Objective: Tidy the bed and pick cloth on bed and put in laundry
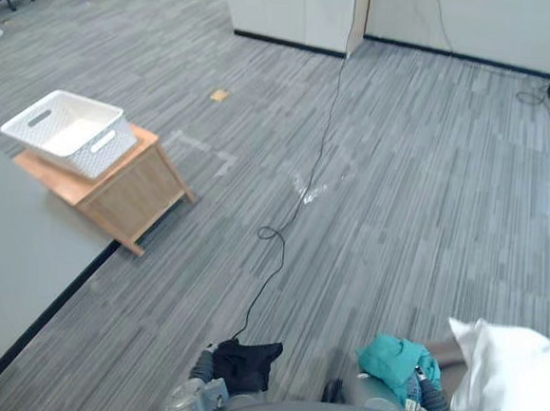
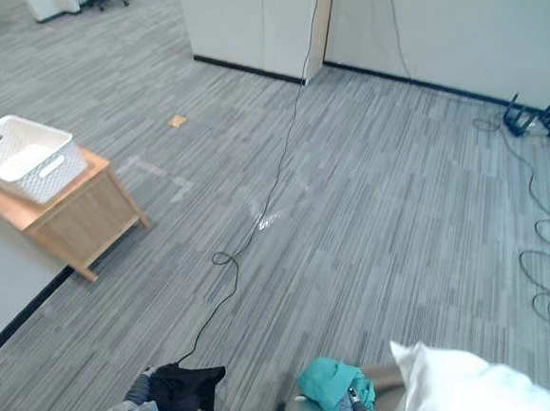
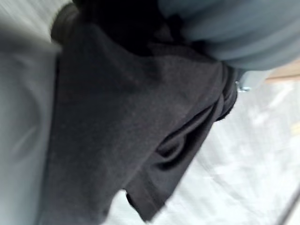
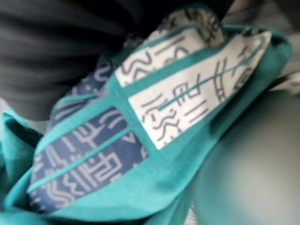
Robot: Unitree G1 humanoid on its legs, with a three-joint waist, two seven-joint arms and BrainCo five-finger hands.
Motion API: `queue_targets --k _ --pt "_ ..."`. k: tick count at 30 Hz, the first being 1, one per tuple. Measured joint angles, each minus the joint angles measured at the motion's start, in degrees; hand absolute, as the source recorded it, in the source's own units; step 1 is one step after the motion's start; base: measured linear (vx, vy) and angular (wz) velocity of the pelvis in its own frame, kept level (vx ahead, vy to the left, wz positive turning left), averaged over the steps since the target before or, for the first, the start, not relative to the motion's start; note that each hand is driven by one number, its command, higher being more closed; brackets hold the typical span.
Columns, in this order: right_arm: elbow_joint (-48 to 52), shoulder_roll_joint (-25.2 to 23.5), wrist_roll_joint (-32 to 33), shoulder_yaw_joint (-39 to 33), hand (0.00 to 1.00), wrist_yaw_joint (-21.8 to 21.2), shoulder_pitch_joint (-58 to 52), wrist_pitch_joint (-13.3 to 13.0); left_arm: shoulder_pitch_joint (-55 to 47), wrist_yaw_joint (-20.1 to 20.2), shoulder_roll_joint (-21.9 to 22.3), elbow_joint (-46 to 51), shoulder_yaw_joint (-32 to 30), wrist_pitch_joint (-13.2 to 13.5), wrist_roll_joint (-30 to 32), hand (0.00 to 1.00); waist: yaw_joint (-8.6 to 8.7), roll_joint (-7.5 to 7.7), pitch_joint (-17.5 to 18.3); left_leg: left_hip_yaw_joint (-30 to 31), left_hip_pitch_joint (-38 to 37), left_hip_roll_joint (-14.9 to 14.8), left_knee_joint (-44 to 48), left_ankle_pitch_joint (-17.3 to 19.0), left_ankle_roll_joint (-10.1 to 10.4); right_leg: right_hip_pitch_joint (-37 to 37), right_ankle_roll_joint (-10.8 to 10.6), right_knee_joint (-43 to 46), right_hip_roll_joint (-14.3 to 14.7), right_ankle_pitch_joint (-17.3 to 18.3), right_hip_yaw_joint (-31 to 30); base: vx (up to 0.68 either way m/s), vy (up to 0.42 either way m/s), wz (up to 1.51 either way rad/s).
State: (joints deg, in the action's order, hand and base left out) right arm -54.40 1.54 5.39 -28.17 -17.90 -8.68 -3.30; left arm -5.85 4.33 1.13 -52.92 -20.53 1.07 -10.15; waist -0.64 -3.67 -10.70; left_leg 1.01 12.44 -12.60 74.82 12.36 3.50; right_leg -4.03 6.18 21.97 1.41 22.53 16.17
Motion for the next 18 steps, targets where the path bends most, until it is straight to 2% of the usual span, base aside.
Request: queue_targets --k 2,3,4,5,6,7,8,9,10,11,12,13,14,15,16,17,18 --pt "-0.6 -0.11 -0.11 0.0 1.0 -0.15 0.3 -0.03 0.17 0.31 0.24 0.16 -0.17 0.88 -0.44 1.0 -1.27 0.53 -0.38 -2.1 6.77 2.95 -2.76 1.31 -0.57 -4.93 -0.31 -4.5 -0.38 -0.35 -0.01 0.38 -0.022 -0.32" --pt "-0.57 -0.42 -0.16 -0.03 1.0 -0.28 0.52 -0.11 0.75 0.33 0.1 0.87 -0.41 1.08 -0.55 1.0 -2.05 1.04 -0.73 -5.66 8.95 4.73 -10.31 2.68 -0.66 -8.29 -0.7 -7.01 -1.23 -0.54 0.08 0.09 0.124 -0.38" --pt "-0.55 -0.55 -1.19 0.05 1.0 -0.45 0.89 -0.26 0.98 0.37 -0.19 1.09 -0.48 1.15 -0.57 1.0 -2.24 1.84 -1.19 -10.84 8.93 6.61 -21.25 3.0 -1.36 -11.72 -1.78 -9.03 -2.52 -0.72 0.11 -0.02 0.162 -0.36" --pt "-0.5 -0.6 -1.88 0.17 1.0 -0.55 1.12 -0.45 1.06 0.41 -0.31 1.09 -0.49 1.17 -0.55 1.0 -2.13 2.14 -1.35 -13.95 8.58 7.41 -26.83 2.74 -1.73 -13.43 -2.5 -9.73 -3.06 -0.71 0.13 -0.04 0.239 -0.28" --pt "-0.41 -0.84 -2.54 0.32 1.0 -0.71 1.29 -0.95 1.27 0.38 -0.06 0.84 -0.64 0.96 -0.5 1.0 -2.06 2.12 -1.37 -19.91 8.33 9.25 -37.51 0.44 -3.93 -16.19 -4.86 -10.24 -3.81 -0.04 0.25 -0.01 0.219 -0.14" --pt "-0.42 -1.01 -3.15 -0.1 1.0 -0.76 1.3 -1.09 1.16 0.45 0.23 0.77 -0.81 0.77 -0.46 1.0 -2.04 1.98 -1.37 -22.7 8.09 9.99 -42.93 -2.05 -5.76 -17.2 -6.02 -10.16 -3.91 0.4 0.48 0.16 0.275 -0.06" --pt "-0.46 -1.36 -4.48 -0.73 1.0 -0.84 0.84 -1.54 1.03 0.57 0.61 0.33 -0.91 0.62 -0.42 1.0 -2.14 1.56 -1.13 -26.59 6.76 11.23 -53.6 -8.03 -9.66 -19.55 -7.63 -9.89 -3.24 1.14 0.42 0.39 0.255 0.11" --pt "-1.21 -2.81 -5.21 -0.85 1.0 -0.53 1.29 -1.56 1.91 0.83 -0.01 -0.04 -2.15 0.29 -0.64 1.0 -2.81 3.92 -0.7 -27.01 5.82 13.75 -53.86 -10.79 -17.13 -21.87 -8.56 -9.61 -4.56 1.52 -0.16 0.55 0.191 0.31" --pt "-1.05 -3.38 -5.49 -0.73 1.0 -0.61 1.24 -1.98 2.66 0.66 -0.34 -0.26 -2.13 -0.07 -0.18 1.0 -2.61 5.23 0.12 -27.03 5.54 14.87 -54.48 -9.46 -18.47 -21.88 -9.85 -9.64 -5.55 -0.09 0.25 0.63 0.149 0.36" --pt "-1.16 -3.81 -5.63 -1.45 1.0 -0.43 2.26 -2.19 3.35 0.77 -0.78 -0.16 -1.94 -0.78 0.1 1.0 -2.96 5.39 0.22 -26.31 5.45 15.14 -53.73 -7.45 -18.83 -20.93 -9.71 -8.4 -5.53 -4.88 -1.62 0.64 0.112 0.3" --pt "-1.1 -4.58 -5.63 -2.78 1.0 -0.39 3.59 -2.23 3.35 0.78 -0.82 -0.15 -1.95 -1.02 0.11 1.0 -3.61 5.27 0.33 -25.66 3.95 15.37 -52.97 -5.57 -18.32 -20.81 -8.95 -6.74 -5.46 -10.07 -3.74 0.61 0.15 0.12" --pt "-1.08 -4.87 -5.64 -3.59 1.0 -0.35 4.15 -2.2 3.19 0.76 -0.93 -0.22 -1.87 -1.53 0.14 1.0 -3.76 5.27 0.33 -25.28 2.79 15.68 -52.81 -4.2 -18.23 -20.72 -9.65 -5.02 -5.73 -12.51 -4.43 0.56 0.149 0.07" --pt "-0.96 -5.09 -5.61 -5.07 1.0 -0.26 4.95 -2.14 2.51 0.69 -1.33 -0.4 -0.61 -2.39 0.16 1.0 -4.01 5.2 0.38 -24.49 -0.25 16.78 -53.66 -1.85 -17.4 -19.0 -12.49 2.61 -7.28 -15.43 -5.07 0.46 0.143 0.16" --pt "-0.87 -4.83 -5.6 -5.56 1.0 0.02 5.01 -2.16 2.26 0.64 -1.83 -0.65 0.52 -3.13 0.51 1.0 -4.24 4.93 0.66 -23.52 -3.55 18.16 -55.12 -0.45 -16.56 -15.04 -14.74 14.62 -9.04 -16.76 -6.22 0.38 0.136 0.18" --pt "-0.86 -4.57 -5.6 -5.71 1.0 0.23 4.96 -2.1 2.1 0.58 -1.92 -0.86 1.29 -3.22 0.75 1.0 -4.17 4.74 0.98 -22.92 -4.99 18.81 -55.93 0.18 -15.99 -12.05 -16.16 21.31 -9.85 -17.61 -6.74 0.24 0.111 0.27" --pt "-1.05 -4.0 -5.59 -5.72 1.0 0.62 4.81 -2.08 1.97 0.47 -2.02 -1.81 2.63 -3.27 0.76 1.0 -3.95 3.84 1.46 -21.37 -8.23 19.81 -57.8 1.11 -15.37 -5.87 -17.55 33.34 -11.21 -18.44 -7.23 0.09 0.082 0.4" --pt "-1.06 -3.35 -5.59 -5.53 1.0 0.79 4.15 -2.05 2.15 0.29 -1.99 -2.66 3.27 -3.65 0.81 1.0 -3.08 2.86 1.88 -19.39 -12.07 20.78 -60.61 1.31 -15.04 -0.21 -16.82 41.89 -12.96 -18.01 -6.7 0.03 0.078 0.53"
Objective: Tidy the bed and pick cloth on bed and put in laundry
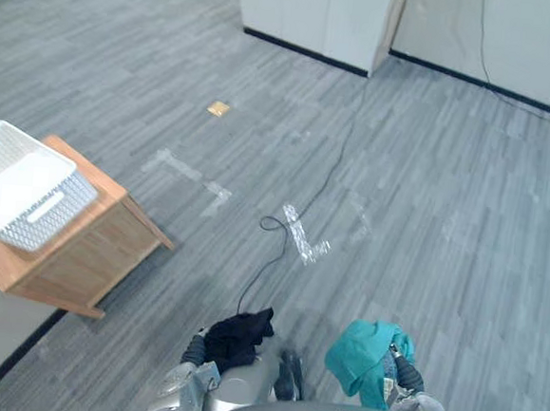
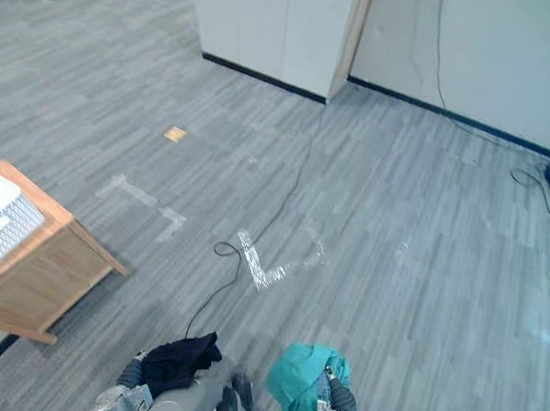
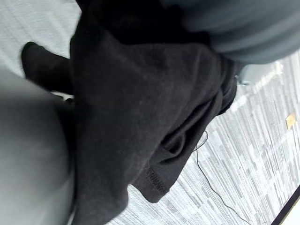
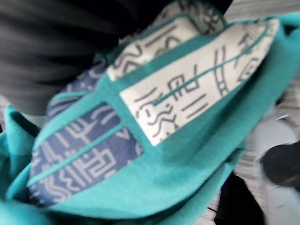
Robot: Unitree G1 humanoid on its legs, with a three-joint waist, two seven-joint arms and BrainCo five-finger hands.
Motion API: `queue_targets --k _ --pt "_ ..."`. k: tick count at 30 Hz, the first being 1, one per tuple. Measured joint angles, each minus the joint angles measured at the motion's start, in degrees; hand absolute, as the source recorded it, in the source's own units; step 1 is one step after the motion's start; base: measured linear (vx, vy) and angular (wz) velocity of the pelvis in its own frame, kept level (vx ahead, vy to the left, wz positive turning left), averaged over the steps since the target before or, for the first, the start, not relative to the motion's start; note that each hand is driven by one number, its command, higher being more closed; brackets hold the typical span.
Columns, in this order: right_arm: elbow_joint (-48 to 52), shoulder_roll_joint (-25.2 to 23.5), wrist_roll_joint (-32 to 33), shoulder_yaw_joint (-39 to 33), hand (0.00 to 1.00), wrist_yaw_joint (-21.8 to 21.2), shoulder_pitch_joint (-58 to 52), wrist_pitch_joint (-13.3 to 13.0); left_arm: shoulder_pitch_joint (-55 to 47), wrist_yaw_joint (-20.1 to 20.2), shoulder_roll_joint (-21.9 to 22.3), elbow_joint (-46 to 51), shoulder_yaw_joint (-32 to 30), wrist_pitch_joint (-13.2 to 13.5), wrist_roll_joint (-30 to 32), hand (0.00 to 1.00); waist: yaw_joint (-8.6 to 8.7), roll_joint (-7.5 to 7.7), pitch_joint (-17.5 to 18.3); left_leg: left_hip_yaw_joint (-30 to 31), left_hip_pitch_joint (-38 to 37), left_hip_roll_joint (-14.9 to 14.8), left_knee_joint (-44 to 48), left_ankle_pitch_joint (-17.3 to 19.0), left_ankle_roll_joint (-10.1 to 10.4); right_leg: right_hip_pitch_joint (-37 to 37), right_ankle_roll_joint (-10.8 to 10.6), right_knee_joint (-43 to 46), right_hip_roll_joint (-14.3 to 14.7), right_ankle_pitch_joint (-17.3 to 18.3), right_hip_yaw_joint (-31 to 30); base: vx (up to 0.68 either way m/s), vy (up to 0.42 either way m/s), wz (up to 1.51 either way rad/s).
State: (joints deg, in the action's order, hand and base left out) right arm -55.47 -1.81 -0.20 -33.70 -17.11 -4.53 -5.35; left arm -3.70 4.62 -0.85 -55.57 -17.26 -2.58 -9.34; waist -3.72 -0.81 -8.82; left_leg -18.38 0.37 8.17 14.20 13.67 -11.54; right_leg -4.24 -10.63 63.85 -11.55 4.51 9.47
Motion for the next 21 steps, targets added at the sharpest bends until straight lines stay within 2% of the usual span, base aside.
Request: queue_targets --k 2,3,4,5,6,7,8,9,10,11,12,13,14,15,16,17,18,19,20,21 --pt "0.68 0.62 0.18 0.72 1.0 -0.11 -1.62 -0.29 -0.12 -0.05 -0.11 -0.33 1.64 -0.99 -0.06 1.0 1.31 -0.94 0.36 2.72 -4.95 0.49 -3.19 0.12 0.24 6.46 1.88 5.4 -1.79 1.38 0.65 -0.09 0.066 0.83" --pt "2.89 0.72 1.85 0.94 1.0 -0.21 -2.41 -1.62 -0.1 -0.18 -0.31 -0.34 1.92 -1.9 -0.53 1.0 2.33 -1.12 0.39 5.87 -9.68 0.79 -5.79 0.2 0.42 11.81 4.02 5.73 -2.7 3.59 0.93 -0.15 0.037 1.01" --pt "2.8 0.87 1.9 0.96 1.0 -0.19 -2.42 -1.87 -0.1 -0.26 -0.54 -0.34 2.04 -2.1 -0.89 1.0 2.93 -1.21 0.44 7.33 -11.14 0.77 -6.58 0.33 0.67 13.85 4.03 4.61 -2.82 4.97 0.91 -0.18 -0.013 1.11" --pt "2.76 0.88 2.43 0.96 1.0 -0.09 -2.46 -1.89 0.15 -0.28 -1.02 -0.31 2.24 -2.21 -0.9 1.0 3.25 -0.73 0.71 9.67 -13.14 0.54 -7.65 0.6 1.17 16.61 4.1 1.25 -2.71 6.79 1.03 -0.25 -0.097 1.26" --pt "2.05 0.84 4.03 0.87 1.0 0.27 -2.22 -1.82 0.78 -0.23 -1.84 -0.3 3.29 -2.15 -0.89 1.0 3.42 -0.09 0.36 12.92 -15.9 -0.78 -8.22 1.51 2.86 18.65 5.22 -9.87 -2.15 8.56 2.96 -0.38 -0.097 1.35" --pt "1.53 0.89 4.58 0.88 1.0 0.43 -2.18 -1.6 0.69 -0.25 -1.86 -0.29 3.2 -1.84 -0.88 1.0 3.47 -0.11 0.4 14.28 -16.74 -2.04 -8.12 2.23 4.18 19.02 5.56 -19.48 -1.06 8.24 4.21 -0.51 -0.091 1.28" --pt "1.52 0.77 4.63 0.95 1.0 0.49 -2.09 -1.16 0.49 -0.31 -1.69 -0.28 3.12 -1.61 -0.85 1.0 3.39 -0.12 0.38 15.42 -17.46 -3.29 -8.18 2.91 5.42 19.38 6.02 -29.42 0.35 6.85 4.99 -0.48 -0.046 0.85" --pt "1.51 0.69 4.77 1.03 1.0 0.5 -2.07 -0.86 0.42 -0.37 -1.75 -0.33 3.03 -1.53 -0.8 1.0 3.32 -0.1 0.38 16.26 -17.67 -3.96 -8.12 3.37 6.24 19.77 6.42 -35.4 1.3 5.01 5.18 -0.19 -0.125 1.02" --pt "1.2 0.69 5.79 1.25 1.0 0.53 -1.95 -0.21 0.21 -0.88 -1.57 -0.39 2.52 -1.34 -0.7 1.0 3.11 -0.1 0.15 17.77 -18.73 -5.47 -7.96 4.41 8.09 20.25 7.25 -48.13 2.69 0.23 4.45 0.15 -0.158 0.88" --pt "1.04 0.71 5.97 1.49 1.0 0.56 -1.96 0.0 0.05 -1.01 -1.37 -0.41 2.09 -1.05 -0.62 1.0 3.05 0.0 -0.07 18.31 -19.62 -5.87 -7.73 4.92 8.99 20.13 6.96 -51.7 3.14 -1.59 3.69 0.47 -0.243 1.09" --pt "0.91 0.81 6.49 2.53 1.0 0.88 -2.15 0.24 -0.36 -1.38 -0.37 -0.66 0.37 -0.42 -0.4 1.0 3.08 0.01 -0.4 19.68 -20.86 -7.05 -6.59 6.36 11.13 19.38 7.21 -53.86 3.79 -6.96 2.22 0.6 -0.275 0.97" --pt "0.88 0.85 6.81 2.88 1.0 1.52 -2.19 0.37 -0.31 -2.19 0.6 -1.83 -0.84 0.04 0.02 1.0 3.21 -0.62 -0.42 20.86 -22.12 -9.1 -4.97 7.28 12.53 17.98 9.31 -51.24 4.61 -9.85 2.6 0.56 -0.271 0.84" --pt "0.9 1.5 6.81 2.86 1.0 1.89 -1.95 0.4 -0.32 -2.62 1.7 -2.06 -1.48 0.11 0.02 1.0 2.97 -1.76 -0.5 20.88 -22.35 -10.35 -3.89 7.05 12.71 18.23 10.35 -48.1 5.1 -7.27 3.29 0.53 -0.258 0.62" --pt "1.09 2.3 6.89 3.18 1.0 1.9 -0.81 0.5 -0.92 -2.81 2.63 -1.64 -1.95 0.61 0.2 1.0 2.64 -2.11 -0.88 20.81 -22.14 -11.07 -1.19 5.56 13.58 19.45 10.56 -41.65 4.29 -3.09 4.46 0.39 -0.2 0.32" --pt "0.99 2.49 6.9 3.32 1.0 1.93 -0.52 0.67 -1.3 -3.21 2.65 -1.68 -1.93 0.66 0.39 1.0 2.65 -2.11 -0.89 20.83 -22.1 -11.27 0.0 4.86 13.72 19.56 10.72 -39.49 3.92 -1.36 4.99 0.45 -0.262 0.42" --pt "0.99 2.75 6.9 3.95 1.0 1.97 0.17 1.01 -1.8 -3.85 2.72 -1.65 -2.99 0.61 0.44 1.0 2.87 -2.19 -0.7 20.83 -20.67 -11.94 5.54 2.63 13.18 18.91 11.01 -35.62 3.47 2.86 5.95 0.42 -0.258 0.42" --pt "0.94 2.95 6.81 5.65 1.0 1.97 0.44 1.87 -2.13 -4.37 2.88 -1.64 -4.12 0.66 0.36 1.0 2.78 -2.48 -0.61 20.94 -17.04 -12.46 14.79 -0.52 13.5 16.65 11.28 -35.1 3.65 6.26 6.89 0.38 -0.251 0.43" --pt "0.93 3.13 6.78 6.48 1.0 1.97 0.47 2.22 -2.2 -4.7 3.0 -1.62 -4.6 0.71 0.21 1.0 2.77 -2.84 -0.64 21.01 -14.63 -13.08 20.46 -3.45 14.01 15.07 11.37 -35.62 4.13 7.35 7.52 0.36 -0.225 0.45" --pt "0.73 3.64 6.75 8.52 1.0 1.97 0.64 2.68 -2.37 -4.98 3.21 -1.65 -5.65 1.08 -0.2 1.0 2.66 -3.17 -0.77 21.31 -9.12 -15.17 32.52 -10.47 15.97 10.65 11.73 -38.7 5.59 8.79 8.39 0.4 -0.216 0.54" --pt "-0.3 4.12 6.68 10.3 1.0 2.0 0.64 2.98 -2.46 -4.8 3.01 -1.63 -5.73 2.3 -0.16 1.0 2.59 -3.96 -1.03 20.22 -3.36 -18.15 43.37 -9.39 15.37 5.93 12.3 -42.06 7.35 9.3 9.78 0.44 -0.207 0.54"
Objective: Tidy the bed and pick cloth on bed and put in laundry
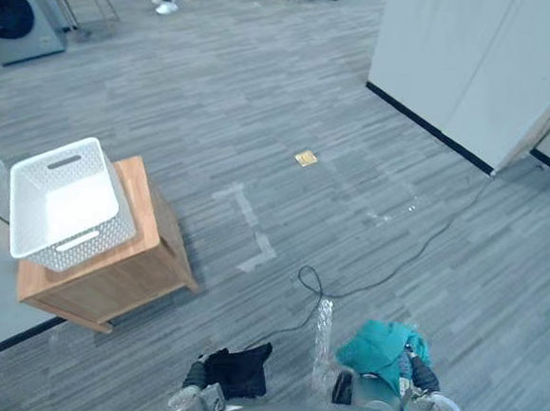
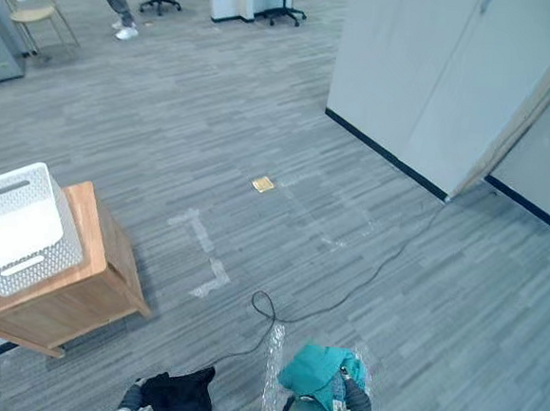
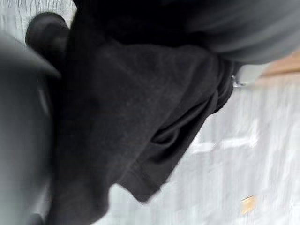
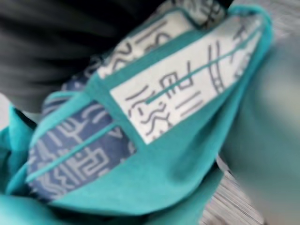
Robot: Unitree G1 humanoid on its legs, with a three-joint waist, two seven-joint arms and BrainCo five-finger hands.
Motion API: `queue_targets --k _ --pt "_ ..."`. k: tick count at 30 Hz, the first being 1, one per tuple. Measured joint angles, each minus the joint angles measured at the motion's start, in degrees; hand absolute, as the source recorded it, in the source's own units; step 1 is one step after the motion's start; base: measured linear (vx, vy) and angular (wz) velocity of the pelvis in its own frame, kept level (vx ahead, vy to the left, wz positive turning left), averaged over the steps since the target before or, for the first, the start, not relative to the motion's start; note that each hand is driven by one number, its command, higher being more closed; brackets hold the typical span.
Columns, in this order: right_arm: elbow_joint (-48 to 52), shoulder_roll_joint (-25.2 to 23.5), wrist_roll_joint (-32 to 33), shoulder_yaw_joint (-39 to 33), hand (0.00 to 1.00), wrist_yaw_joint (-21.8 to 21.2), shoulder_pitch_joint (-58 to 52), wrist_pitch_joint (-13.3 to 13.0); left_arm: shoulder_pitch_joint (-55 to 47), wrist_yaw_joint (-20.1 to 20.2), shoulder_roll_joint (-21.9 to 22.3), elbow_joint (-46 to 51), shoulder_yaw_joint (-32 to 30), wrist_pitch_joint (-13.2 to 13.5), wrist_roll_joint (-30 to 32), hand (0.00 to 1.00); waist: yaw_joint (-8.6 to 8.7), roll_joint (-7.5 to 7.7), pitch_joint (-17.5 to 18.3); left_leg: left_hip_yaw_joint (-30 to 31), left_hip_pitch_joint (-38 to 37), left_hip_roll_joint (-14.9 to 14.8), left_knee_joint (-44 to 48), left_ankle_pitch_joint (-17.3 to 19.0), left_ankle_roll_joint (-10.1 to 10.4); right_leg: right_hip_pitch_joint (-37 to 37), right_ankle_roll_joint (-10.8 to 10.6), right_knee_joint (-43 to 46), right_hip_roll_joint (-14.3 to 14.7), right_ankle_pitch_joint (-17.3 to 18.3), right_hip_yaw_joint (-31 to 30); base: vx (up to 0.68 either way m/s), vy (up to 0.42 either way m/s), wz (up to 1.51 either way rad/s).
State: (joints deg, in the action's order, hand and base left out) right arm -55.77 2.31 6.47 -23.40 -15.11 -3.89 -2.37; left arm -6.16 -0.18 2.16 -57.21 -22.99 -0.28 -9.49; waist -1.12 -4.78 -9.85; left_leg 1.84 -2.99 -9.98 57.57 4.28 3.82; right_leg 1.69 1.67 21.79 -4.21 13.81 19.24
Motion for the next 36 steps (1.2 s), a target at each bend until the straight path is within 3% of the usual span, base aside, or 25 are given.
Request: queue_targets --k 2,4,6,7,8,9,10,12,14,16,17,18,19,22,25,27,28,29,31,32,34,35,36 --pt "-3.17 0.62 -0.07 1.86 1.0 0.25 1.35 1.03 0.01 0.27 -1.0 0.2 0.48 1.94 0.17 1.0 -1.19 0.5 -0.69 -0.23 6.63 -0.65 6.79 3.5 -0.29 -6.61 0.48 -4.9 0.61 0.3 1.81 0.42 -0.196 0.26" --pt "-4.92 0.61 -0.07 1.93 1.0 0.55 2.17 1.63 -0.32 0.39 -2.33 0.19 1.98 2.81 0.26 1.0 -2.25 1.29 -1.01 -2.21 11.24 1.21 2.78 6.87 -0.27 -11.93 -0.16 -9.55 0.48 -0.06 2.24 0.28 -0.116 -0.04" --pt "-5.21 0.52 -0.15 0.98 1.0 0.63 2.56 1.8 -0.76 0.7 -2.68 0.18 2.69 3.41 0.18 1.0 -2.65 1.99 -1.69 -7.05 12.0 5.49 -16.28 9.28 0.09 -16.36 -1.31 -12.96 -0.79 -0.17 3.16 -0.09 0.099 -0.01" --pt "-5.16 0.62 -0.68 -0.07 1.0 0.6 2.18 1.53 -0.96 1.14 -2.76 0.19 3.09 3.4 0.18 1.0 -2.23 1.82 -1.78 -10.76 11.77 8.26 -30.13 6.23 -0.57 -18.3 -2.83 -14.18 -1.06 0.71 4.64 -0.16 0.214 0.39" --pt "-5.08 0.67 -1.12 -0.83 1.0 0.61 1.89 1.31 -1.01 1.25 -2.78 0.18 3.52 3.38 0.18 1.0 -1.94 1.4 -1.86 -13.15 11.74 9.2 -36.44 1.95 -1.31 -19.29 -3.8 -14.48 -0.79 1.35 5.9 -0.02 0.279 0.77" --pt "-5.77 0.39 -1.28 -1.94 1.0 0.82 1.59 1.02 -0.95 1.58 -3.51 -0.01 3.83 3.13 0.09 1.0 -1.97 2.67 -2.53 -18.36 10.1 10.78 -41.84 -1.27 -9.22 -22.0 -4.91 -15.59 -1.6 2.3 7.66 0.27 0.212 1.2" --pt "-6.31 -0.21 -1.92 -2.32 1.0 0.74 1.36 0.07 -0.15 1.58 -4.93 0.02 4.24 2.7 0.41 1.0 -1.65 4.52 -1.83 -21.63 10.02 13.1 -44.49 -2.21 -8.25 -23.36 -7.03 -17.8 -2.71 0.85 10.49 0.4 0.194 1.3" --pt "-6.74 0.06 -2.86 -2.72 1.0 0.88 1.67 -0.6 1.37 1.56 -5.11 0.02 4.97 2.12 1.86 1.0 -1.36 4.8 -2.13 -26.81 12.29 12.65 -40.97 -1.55 -9.36 -24.32 -8.82 -19.35 -2.51 -1.55 11.72 0.4 0.204 1.14" --pt "-6.96 0.35 -3.45 -2.48 1.0 1.63 1.86 -0.59 1.12 1.22 -5.11 -0.02 4.83 1.29 1.86 1.0 -2.45 4.18 -1.99 -29.41 11.59 12.32 -40.04 0.54 -11.03 -25.73 -10.27 -19.26 -1.95 -5.13 11.15 0.35 0.221 0.61" --pt "-6.91 0.75 -5.19 -1.95 1.0 2.07 2.34 -0.31 -0.73 0.04 -4.72 -0.25 4.96 -0.87 1.78 1.0 -2.98 3.05 -0.86 -27.21 7.06 13.11 -43.61 5.06 -13.59 -24.11 -10.37 -9.59 -2.59 -6.65 9.15 0.33 0.217 0.42" --pt "-6.91 0.72 -5.62 -1.93 1.0 2.08 2.56 -0.17 -0.89 -0.25 -4.74 -0.32 5.0 -1.4 1.76 1.0 -2.88 2.75 -0.59 -26.14 6.35 13.23 -43.99 6.36 -13.71 -22.64 -10.57 -4.74 -3.21 -6.76 8.78 0.28 0.248 0.71" --pt "-6.83 0.47 -6.12 -1.91 1.0 2.2 3.18 0.9 -0.76 -0.52 -5.07 -0.3 5.0 -2.43 1.64 1.0 -2.94 3.21 -0.69 -24.3 4.41 14.15 -44.75 7.43 -13.57 -17.63 -11.13 9.5 -6.34 -8.56 6.88 0.2 0.255 0.79" --pt "-6.81 0.49 -7.35 -1.7 1.0 2.18 3.62 1.57 -0.74 -0.87 -5.24 -0.39 5.02 -3.31 1.64 1.0 -2.9 3.7 -0.78 -21.93 1.78 15.57 -46.02 7.86 -13.18 -11.05 -8.24 26.02 -10.3 -12.47 4.33 0.15 0.256 0.91" --pt "-3.65 1.36 -7.87 -0.56 1.0 2.46 2.34 1.02 -1.0 -1.65 -4.66 -0.33 5.1 -3.83 1.69 1.0 -1.84 2.88 -0.43 -14.31 -5.86 16.97 -49.72 8.02 -12.88 -1.9 -5.9 44.01 -15.36 -9.35 2.34 -0.02 0.237 1.25" --pt "-2.52 1.09 -7.69 0.0 1.0 2.75 2.17 -0.53 -0.32 -1.82 -4.94 -0.29 6.35 -3.81 1.51 1.0 -1.04 3.52 0.6 -7.28 -8.44 17.05 -51.99 8.13 -12.65 5.24 -5.63 41.11 -16.0 -5.25 0.57 -0.12 0.124 1.43" --pt "-2.58 1.29 -7.08 0.74 1.0 3.08 2.39 -1.58 1.04 -2.35 -5.23 -0.27 8.89 -3.82 1.21 1.0 -0.81 3.38 0.37 -0.56 -10.17 14.79 -52.11 8.68 -11.45 8.41 -5.97 25.9 -12.02 -1.4 -2.12 0.14 -0.135 1.47" --pt "-2.6 1.24 -6.59 0.97 1.0 3.16 2.28 -1.79 1.05 -2.35 -5.13 -0.27 9.19 -3.78 1.22 1.0 -0.62 3.08 0.46 1.18 -10.23 13.91 -51.8 8.97 -11.05 8.63 -5.97 20.46 -10.33 -1.36 -3.55 0.3 -0.234 1.57" --pt "-2.56 1.06 -5.2 1.84 1.0 3.25 2.29 -1.82 1.19 -2.32 -5.22 -0.33 9.5 -3.65 1.58 1.0 0.15 3.05 0.42 5.05 -10.13 12.41 -51.1 9.72 -9.96 8.97 -6.82 9.08 -6.97 -2.2 -7.25 0.32 -0.263 1.61" --pt "-2.49 0.74 -3.74 2.13 1.0 3.16 2.09 -1.76 1.83 -2.41 -5.24 -0.3 9.29 -3.59 1.94 1.0 0.23 3.94 0.07 8.49 -10.49 11.07 -49.89 12.09 -8.39 9.38 -7.83 -3.26 -5.28 -6.93 -12.01 0.34 -0.284 1.45" --pt "-2.45 0.29 -3.14 2.71 1.0 3.03 1.78 -1.74 2.36 -2.56 -5.14 -0.3 8.46 -3.55 2.03 1.0 -0.07 4.68 -0.28 9.37 -10.59 10.24 -47.49 14.71 -6.77 7.35 -10.15 -7.21 -4.87 -12.92 -14.84 0.3 -0.224 1.01" --pt "-2.07 0.99 -2.64 3.16 1.0 2.75 1.83 -1.62 2.24 -2.72 -3.34 -0.02 7.07 -3.59 2.14 1.0 -1.45 2.22 -0.96 7.39 -11.39 8.58 -45.17 15.13 -5.14 5.43 -9.53 -3.12 -4.18 -10.5 -12.21 0.28 -0.199 0.77" --pt "-0.96 1.14 -2.31 3.42 1.0 2.53 1.69 -2.19 2.94 -2.83 -2.11 0.12 6.99 -3.53 2.17 1.0 -1.0 2.4 -2.08 6.72 -12.63 7.38 -44.54 14.42 -5.21 8.5 -9.11 6.66 -4.52 -8.97 -12.51 0.08 -0.238 0.67" --pt "1.4 1.31 -2.33 4.9 1.0 1.52 1.6 -2.43 2.55 -3.42 -1.47 0.19 6.36 -3.41 2.07 1.0 -0.67 2.53 -1.75 7.39 -13.91 7.01 -44.47 14.95 -4.44 12.31 -7.36 14.24 -4.75 -5.69 -13.04 -0.07 -0.374 0.96"
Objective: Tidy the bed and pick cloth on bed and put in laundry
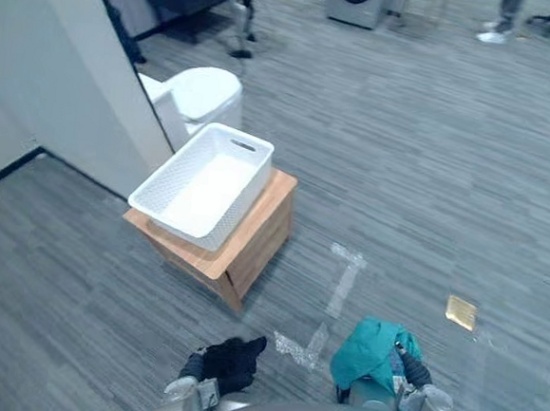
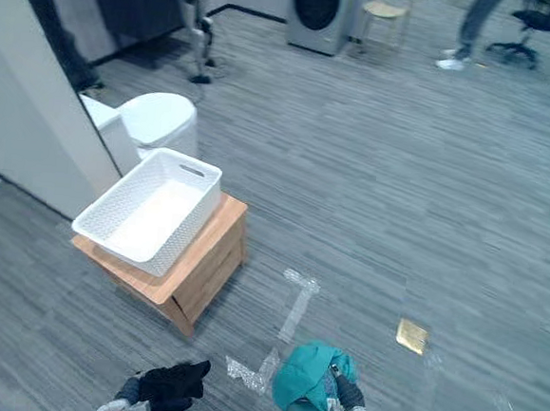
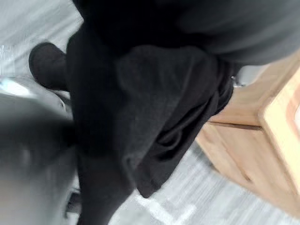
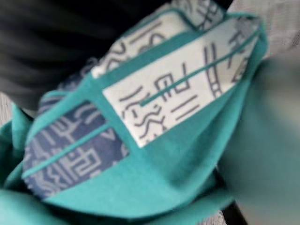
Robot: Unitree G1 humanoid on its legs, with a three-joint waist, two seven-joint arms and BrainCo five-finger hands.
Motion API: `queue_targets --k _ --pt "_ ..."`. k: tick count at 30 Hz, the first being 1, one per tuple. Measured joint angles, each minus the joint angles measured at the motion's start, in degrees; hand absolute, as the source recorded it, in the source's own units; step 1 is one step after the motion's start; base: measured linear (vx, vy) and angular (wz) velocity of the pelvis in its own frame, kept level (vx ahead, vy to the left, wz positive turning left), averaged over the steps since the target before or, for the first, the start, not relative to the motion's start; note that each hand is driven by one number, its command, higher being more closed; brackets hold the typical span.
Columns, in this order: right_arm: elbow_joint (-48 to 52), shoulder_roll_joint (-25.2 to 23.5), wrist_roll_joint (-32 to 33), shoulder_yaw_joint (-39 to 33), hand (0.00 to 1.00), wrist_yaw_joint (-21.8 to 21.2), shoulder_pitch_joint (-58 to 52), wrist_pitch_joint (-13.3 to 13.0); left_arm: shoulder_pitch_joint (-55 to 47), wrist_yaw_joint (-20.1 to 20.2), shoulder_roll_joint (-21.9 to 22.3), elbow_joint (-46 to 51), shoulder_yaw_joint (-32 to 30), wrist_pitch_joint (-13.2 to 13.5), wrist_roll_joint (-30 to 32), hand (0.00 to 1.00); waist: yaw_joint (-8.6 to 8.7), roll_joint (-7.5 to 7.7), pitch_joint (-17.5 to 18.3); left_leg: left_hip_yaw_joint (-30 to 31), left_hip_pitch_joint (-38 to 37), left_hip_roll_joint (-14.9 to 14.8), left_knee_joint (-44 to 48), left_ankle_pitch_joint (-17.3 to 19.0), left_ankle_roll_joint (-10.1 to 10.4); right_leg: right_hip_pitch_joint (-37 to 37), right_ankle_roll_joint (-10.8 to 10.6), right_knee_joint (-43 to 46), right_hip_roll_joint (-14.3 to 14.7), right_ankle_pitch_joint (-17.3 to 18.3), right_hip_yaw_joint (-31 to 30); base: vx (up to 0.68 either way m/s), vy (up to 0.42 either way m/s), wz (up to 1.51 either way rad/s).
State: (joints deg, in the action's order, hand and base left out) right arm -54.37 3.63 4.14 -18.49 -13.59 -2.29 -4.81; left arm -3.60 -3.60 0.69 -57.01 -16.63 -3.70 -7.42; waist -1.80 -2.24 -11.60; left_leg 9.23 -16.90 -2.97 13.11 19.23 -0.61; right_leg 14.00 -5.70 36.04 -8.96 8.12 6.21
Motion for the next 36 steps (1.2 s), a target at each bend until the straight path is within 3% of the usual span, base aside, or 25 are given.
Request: queue_targets --k 1,2,3,5,6,7,8,9,11,12,14,15,16,17,18,20,22,25,26,27,28,29,31,34,36 --pt "0.02 -0.89 -0.03 2.51 1.0 -1.18 -0.77 -0.07 -0.97 -0.76 -1.1 0.14 -0.43 0.12 0.09 1.0 0.24 2.56 1.78 1.11 -0.49 0.41 -0.08 1.35 1.1 0.03 1.62 -2.96 -0.66 2.39 -0.1 -0.06 -0.326 0.86" --pt "-0.18 -0.96 -0.04 2.75 1.0 -1.48 -0.91 -0.08 -0.92 -0.97 -1.08 -0.03 -0.54 0.06 0.08 1.0 0.51 2.56 1.99 1.51 -0.72 -0.07 -0.15 1.98 1.3 -0.25 1.47 -2.23 -0.52 4.79 0.15 0.09 -0.289 0.78" --pt "-1.33 -1.42 -0.11 2.52 1.0 -2.09 -0.55 -0.15 -0.96 -1.73 -0.31 -0.02 -2.6 -0.18 -0.07 1.0 0.41 1.87 2.43 2.36 -1.87 -2.02 -0.5 3.02 1.92 -0.69 2.7 -1.05 0.82 8.41 1.83 0.21 -0.233 0.29" --pt "-2.85 -1.62 -0.36 2.61 1.0 -2.62 0.4 0.34 -1.11 -2.17 0.56 0.86 -5.41 -0.46 -0.26 1.0 -0.69 1.67 2.87 2.44 1.5 -2.58 6.53 2.44 1.37 -1.18 4.54 -0.67 1.74 10.56 2.83 0.26 -0.243 0.12" --pt "-2.97 -1.21 -0.51 2.7 1.0 -3.22 0.08 0.67 -1.94 -2.74 1.1 1.6 -6.11 -0.6 -0.48 1.0 -0.49 0.73 3.75 3.0 6.22 -3.14 15.73 1.04 3.11 -3.15 4.68 -2.77 2.87 10.64 4.14 0.33 -0.205 0.27" --pt "-2.95 -0.71 -0.51 2.72 1.0 -4.05 -0.24 0.83 -2.43 -2.88 1.39 1.78 -6.92 -0.48 -0.73 1.0 -0.18 -0.2 3.9 4.03 11.79 -3.19 26.35 -3.61 6.99 -5.62 5.11 -5.06 3.77 10.87 5.5 0.34 -0.199 0.35" --pt "-2.91 -0.68 -0.51 2.73 1.0 -4.3 -0.29 0.83 -2.43 -2.87 1.58 1.85 -7.63 -0.44 -0.97 1.0 -0.21 -0.76 3.56 3.79 14.6 -3.62 32.18 -7.52 7.77 -7.46 5.57 -6.64 4.56 10.99 5.98 0.34 -0.177 0.4" --pt "-3.18 0.06 -0.47 2.97 1.0 -4.33 -0.65 1.32 -2.77 -2.86 1.76 2.0 -8.67 -0.17 -0.79 1.0 -0.41 -1.55 2.93 2.06 20.08 -5.09 43.48 -15.36 7.26 -11.84 7.74 -10.76 6.45 11.04 6.58 0.28 -0.126 0.27" --pt "-5.32 1.0 -0.36 3.47 1.0 -4.2 0.03 2.64 -4.53 -2.74 0.78 1.95 -8.24 0.2 0.11 1.0 -1.11 -2.06 1.91 -1.25 26.9 -5.88 55.64 -12.88 5.01 -18.63 10.63 -15.66 8.03 11.44 6.76 0.33 -0.138 0.1" --pt "-6.25 0.96 -0.18 3.44 1.0 -4.17 0.1 3.35 -6.2 -2.49 0.65 1.95 -8.06 0.2 0.33 1.0 -1.33 -1.38 1.62 -3.81 30.1 -4.96 57.12 -10.87 5.06 -22.58 10.64 -19.02 7.82 11.02 7.22 0.33 -0.121 -0.06" --pt "-6.26 0.86 0.22 3.17 1.0 -4.2 0.02 3.67 -8.21 -1.48 0.71 1.97 -7.99 0.17 1.93 1.0 -1.9 -0.72 1.12 -8.65 34.05 -3.56 50.95 -7.66 5.01 -26.65 8.19 -22.95 7.69 9.31 7.38 0.24 0.006 -0.18" --pt "-6.17 0.87 0.23 2.55 1.0 -4.21 0.31 3.79 -8.4 -1.32 0.73 1.97 -7.99 0.17 2.29 1.0 -2.28 -0.54 -0.09 -12.24 33.74 -3.15 43.7 -6.26 4.31 -28.68 7.49 -23.6 7.45 8.9 7.67 0.04 0.136 -0.16" --pt "-6.15 0.91 0.18 1.09 1.0 -4.29 0.05 3.8 -8.76 -1.29 0.69 1.96 -7.92 0.13 2.43 1.0 -2.32 -0.46 -0.22 -16.35 32.24 -2.45 33.04 -7.27 3.69 -30.04 6.65 -23.73 7.23 8.42 8.93 -0.11 0.278 0.13" --pt "-5.56 0.82 0.12 -0.43 1.0 -4.31 -0.73 3.78 -9.63 -1.2 0.77 2.01 -6.83 0.21 2.43 1.0 -2.04 -1.54 0.17 -24.4 29.5 -2.33 18.47 -13.19 -1.86 -31.45 5.2 -23.08 8.5 7.85 9.22 0.06 0.286 0.53" --pt "-5.53 -0.33 0.12 -1.76 1.0 -4.21 -1.04 3.77 -9.44 -0.81 0.11 1.93 -6.53 0.31 2.53 1.0 -1.52 -0.72 0.44 -29.96 26.32 -2.36 14.49 -10.98 -6.09 -32.34 3.98 -22.78 8.06 8.69 9.64 0.24 0.29 0.84" --pt "-5.66 -1.98 0.12 -3.58 1.0 -4.22 -0.38 3.37 -7.84 -0.29 -1.9 2.32 -6.3 1.09 3.14 1.0 -0.96 3.28 0.52 -36.1 24.08 1.23 7.66 -11.97 -8.81 -33.04 3.2 -23.63 5.36 8.45 10.58 0.4 0.168 0.77" --pt "-5.47 -2.71 0.17 -4.72 1.0 -3.68 0.25 2.99 -7.44 -0.16 -2.23 2.2 -6.0 1.6 4.3 1.0 -1.13 3.82 0.67 -40.08 23.65 2.43 6.99 -11.89 -9.19 -34.83 1.33 -26.18 4.7 6.56 11.48 0.3 0.113 0.53" --pt "-5.54 -2.45 -0.55 -3.43 1.0 -2.56 0.52 3.25 -7.03 -0.51 -2.27 2.08 -3.67 1.71 4.13 1.0 -1.88 2.6 1.38 -39.73 21.2 4.18 3.69 -10.11 -9.87 -34.91 0.96 -24.13 4.61 3.49 12.07 0.27 0.092 0.39" --pt "-5.7 -2.49 -1.01 -2.88 1.0 -2.3 1.21 3.4 -7.0 -0.53 -2.53 2.01 -3.5 1.68 4.08 1.0 -2.06 2.21 1.57 -38.86 19.78 4.5 1.79 -9.35 -9.49 -33.33 0.94 -18.8 4.13 3.5 12.7 0.24 0.073 0.32" --pt "-6.37 -2.59 -1.12 -2.76 1.0 -2.14 1.89 3.91 -6.97 -0.54 -3.08 1.71 -2.22 1.71 3.55 1.0 -2.09 2.19 1.63 -37.74 17.26 5.34 -1.6 -9.03 -8.94 -29.41 -0.64 -7.98 2.28 2.54 13.9 0.19 0.092 0.55" --pt "-6.7 -2.26 -1.15 -1.54 1.0 -2.0 2.04 4.06 -6.95 -0.51 -3.79 1.51 -0.08 1.75 3.48 1.0 -2.07 2.63 1.44 -35.67 14.28 6.58 -4.37 -9.29 -8.8 -23.69 -1.39 6.95 -1.39 -0.62 14.52 0.12 0.079 0.53" --pt "-6.77 -2.11 -1.16 -1.23 1.0 -1.98 2.09 4.06 -6.93 -0.49 -4.03 1.36 0.26 1.74 3.46 1.0 -1.95 2.66 1.4 -35.1 13.6 6.77 -4.72 -9.3 -8.78 -22.72 -1.13 9.61 -2.14 -0.48 14.64 0.04 0.103 0.76" --pt "-6.74 -0.45 -2.59 1.11 1.0 -1.95 1.88 3.62 -6.82 -0.55 -4.59 0.65 1.3 1.73 3.29 1.0 -0.79 1.93 1.66 -30.44 8.87 6.95 -6.66 -9.56 -8.37 -17.67 -0.26 20.65 -6.4 2.56 15.58 -0.03 0.151 0.95" --pt "-6.43 -0.19 -3.21 1.47 1.0 -1.97 2.33 2.4 -5.77 -0.72 -5.54 0.43 2.78 1.54 1.09 1.0 -0.54 1.74 1.4 -24.04 5.74 5.15 -8.44 -10.29 -7.22 -13.89 -0.62 16.09 -7.42 4.89 14.22 -0.16 0.132 1.14" --pt "-6.74 -0.52 -3.24 2.14 1.0 -2.06 2.41 1.59 -4.98 -1.5 -5.54 -0.24 2.73 1.33 -0.23 1.0 -0.58 2.27 1.51 -19.38 5.37 3.41 -9.09 -11.05 -5.99 -12.23 -1.04 7.97 -4.87 5.12 11.18 -0.2 0.046 1.17"
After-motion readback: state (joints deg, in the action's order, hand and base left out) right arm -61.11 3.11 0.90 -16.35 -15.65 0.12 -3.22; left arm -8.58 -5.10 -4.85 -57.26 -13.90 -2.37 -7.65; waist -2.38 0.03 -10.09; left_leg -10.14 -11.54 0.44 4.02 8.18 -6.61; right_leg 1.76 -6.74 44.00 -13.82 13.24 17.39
